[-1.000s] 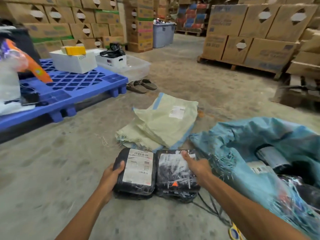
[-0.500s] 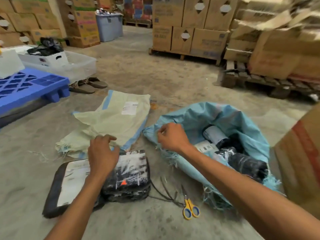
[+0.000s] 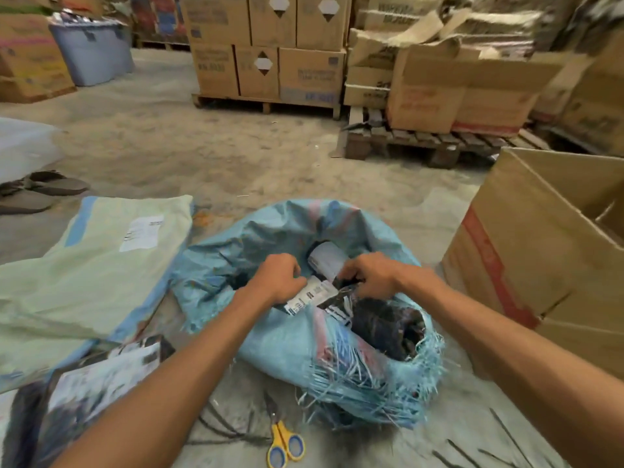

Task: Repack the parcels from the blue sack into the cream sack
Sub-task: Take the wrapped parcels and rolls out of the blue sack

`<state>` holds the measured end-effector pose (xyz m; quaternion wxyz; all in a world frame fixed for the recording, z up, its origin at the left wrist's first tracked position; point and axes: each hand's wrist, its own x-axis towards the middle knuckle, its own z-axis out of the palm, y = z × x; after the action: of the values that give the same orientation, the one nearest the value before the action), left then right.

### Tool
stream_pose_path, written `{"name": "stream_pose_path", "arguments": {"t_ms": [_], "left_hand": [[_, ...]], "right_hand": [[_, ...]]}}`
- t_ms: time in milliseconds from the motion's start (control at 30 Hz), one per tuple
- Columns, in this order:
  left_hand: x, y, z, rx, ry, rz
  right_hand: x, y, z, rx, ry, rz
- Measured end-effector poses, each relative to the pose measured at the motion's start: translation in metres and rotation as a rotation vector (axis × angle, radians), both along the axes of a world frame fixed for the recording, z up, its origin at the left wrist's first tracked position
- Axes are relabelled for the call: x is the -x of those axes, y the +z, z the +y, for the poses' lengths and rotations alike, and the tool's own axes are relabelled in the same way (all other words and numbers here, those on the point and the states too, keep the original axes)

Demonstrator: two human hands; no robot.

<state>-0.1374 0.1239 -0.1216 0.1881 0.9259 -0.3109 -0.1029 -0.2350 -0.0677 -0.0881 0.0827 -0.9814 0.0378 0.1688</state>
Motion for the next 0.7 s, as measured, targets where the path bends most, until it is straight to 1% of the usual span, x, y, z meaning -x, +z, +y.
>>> {"name": "stream_pose_path", "arguments": {"t_ms": [133, 200, 233, 333, 467, 533, 600, 700], "left_hand": [[-0.020, -0.039, -0.023, -0.278, 0.005, 0.176], [-0.029, -0.059, -0.032, -0.375, 0.003, 0.242], [-0.031, -0.066, -0.036, -0.399, -0.001, 0.243], [-0.038, -0.085, -0.048, -0.409, 0.041, 0.269], [-0.046, -0.093, -0.054, -0.375, 0.142, 0.305], [-0.051, -0.091, -0.053, -0.368, 0.193, 0.329], [-0.056, -0.088, -0.055, -0.384, 0.168, 0.336], [-0.059, -0.077, -0.060, -0.334, 0.111, 0.332]], "right_hand": [[-0.016, -0.036, -0.008, -0.029, 0.079, 0.157], [-0.029, -0.048, -0.007, -0.004, 0.126, 0.238], [-0.035, -0.052, -0.005, 0.021, 0.146, 0.290], [-0.053, -0.061, -0.005, 0.027, 0.166, 0.401], [-0.056, -0.056, -0.015, -0.069, 0.147, 0.387], [-0.057, -0.059, -0.019, -0.084, 0.153, 0.387], [-0.061, -0.060, -0.022, -0.093, 0.145, 0.411], [-0.063, -0.054, -0.031, -0.162, 0.114, 0.414]]}}
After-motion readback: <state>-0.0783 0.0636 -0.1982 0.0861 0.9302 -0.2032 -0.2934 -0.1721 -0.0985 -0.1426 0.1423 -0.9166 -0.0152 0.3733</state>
